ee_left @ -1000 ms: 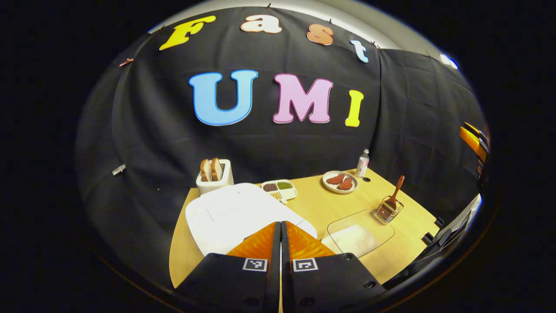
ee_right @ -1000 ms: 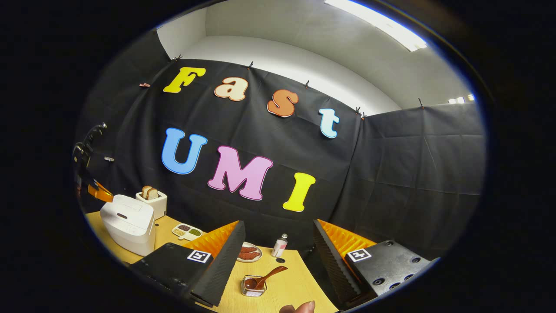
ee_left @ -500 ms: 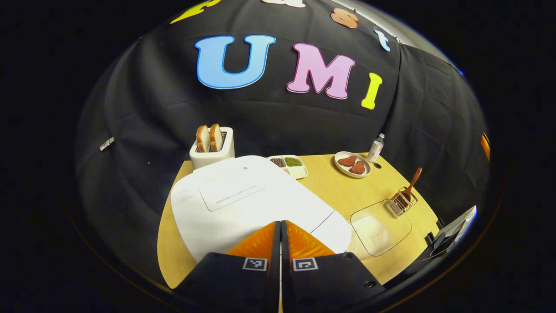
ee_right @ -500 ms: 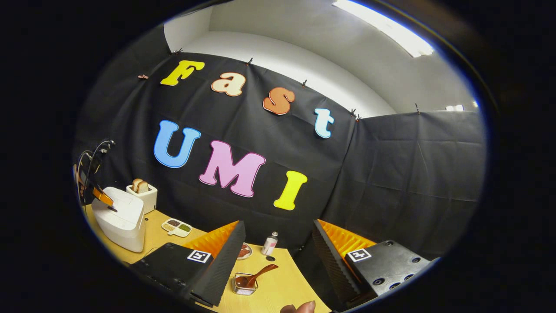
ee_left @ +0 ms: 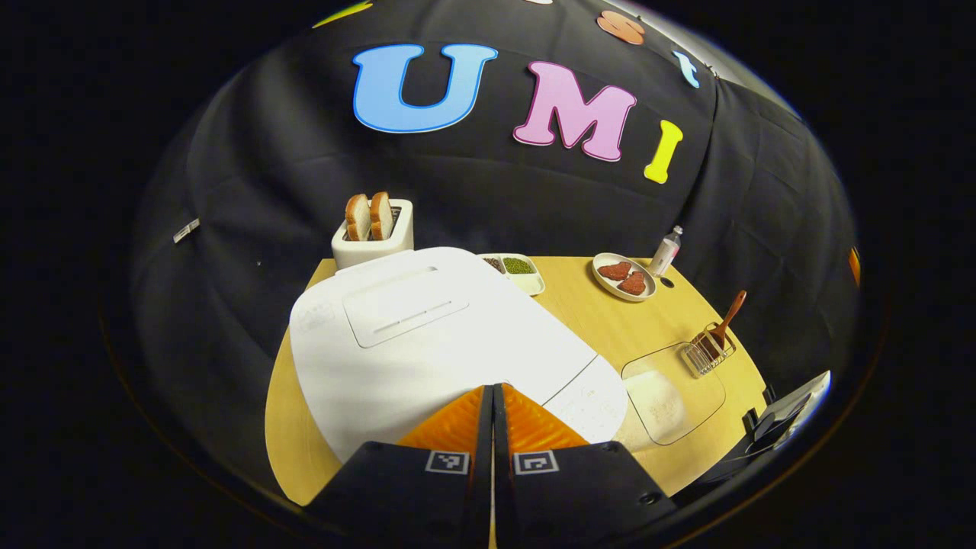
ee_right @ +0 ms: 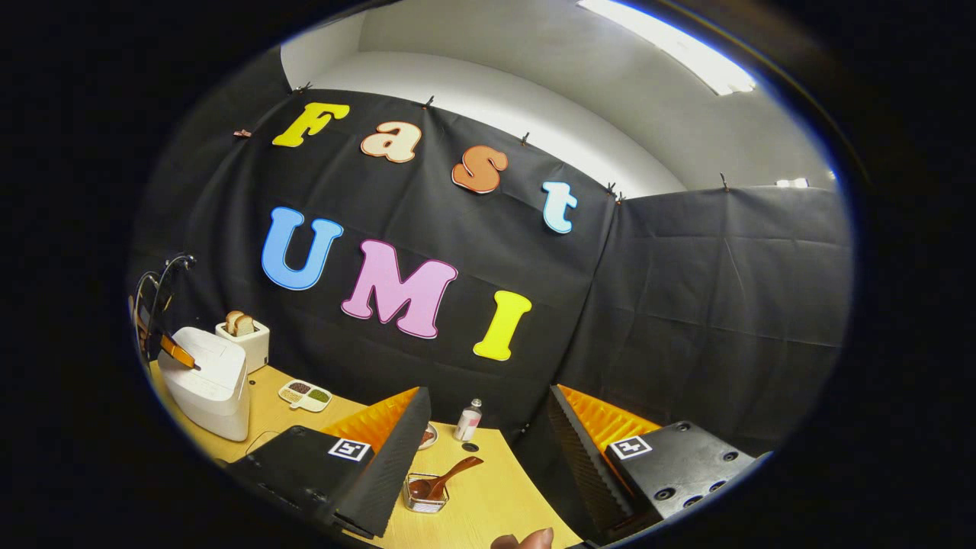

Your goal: Close the left gripper, press the button to open the rice cooker; take a wooden spoon from the chopstick holder with the right hand, scoop a spoonful of rice and pour it into the rice cooker, then put the wooden spoon back into the chopstick holder.

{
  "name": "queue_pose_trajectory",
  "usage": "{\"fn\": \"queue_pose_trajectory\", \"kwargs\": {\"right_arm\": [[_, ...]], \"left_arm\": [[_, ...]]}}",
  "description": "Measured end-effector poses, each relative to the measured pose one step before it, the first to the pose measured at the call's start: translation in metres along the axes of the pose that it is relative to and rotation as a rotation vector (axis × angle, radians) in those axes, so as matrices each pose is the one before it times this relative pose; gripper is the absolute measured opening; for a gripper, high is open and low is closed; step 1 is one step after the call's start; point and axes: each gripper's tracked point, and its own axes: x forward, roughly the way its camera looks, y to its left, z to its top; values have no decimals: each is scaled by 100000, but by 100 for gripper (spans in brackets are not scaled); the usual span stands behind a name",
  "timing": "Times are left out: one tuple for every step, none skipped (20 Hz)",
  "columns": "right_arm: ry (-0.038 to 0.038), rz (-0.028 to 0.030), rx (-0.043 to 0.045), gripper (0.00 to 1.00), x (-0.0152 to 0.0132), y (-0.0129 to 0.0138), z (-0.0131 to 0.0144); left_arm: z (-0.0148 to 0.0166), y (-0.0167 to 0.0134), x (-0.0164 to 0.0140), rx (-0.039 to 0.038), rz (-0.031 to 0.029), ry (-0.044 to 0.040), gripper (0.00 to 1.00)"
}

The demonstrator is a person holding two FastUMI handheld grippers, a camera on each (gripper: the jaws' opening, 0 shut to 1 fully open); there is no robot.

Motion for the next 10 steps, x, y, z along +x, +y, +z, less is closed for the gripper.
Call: {"fn": "queue_pose_trajectory", "kwargs": {"right_arm": [[-11,26,-255,97,-85,-106,-87],[-55,-1,-445,97,-15,-44,20],[95,-19,-263,97,-68,-68,-135],[265,-87,34,97,-29,-55,-42],[143,-101,355,97,-45,-118,-27],[-20,-206,430,97,-175,-56,24],[-34,-192,141,97,-117,-97,37],[-134,80,-38,97,-77,-78,14],[-58,132,-304,97,-116,-3,-37],[-10,-194,-520,97,-85,-168,-73]], "left_arm": [[-273,31,110,-557,-94,300,7],[-147,78,-8,-672,-252,603,7],[-27,-152,74,-724,-414,378,8],[-427,210,226,-535,-1,2233,8],[42,46,-183,-941,-227,351,8],[-282,-65,260,-331,16,1137,8],[331,1,-142,308,373,-116,8],[330,-74,-181,1010,586,-644,8],[554,-95,-422,1206,782,-2136,8],[774,7,-512,1070,1103,-3403,8]]}}
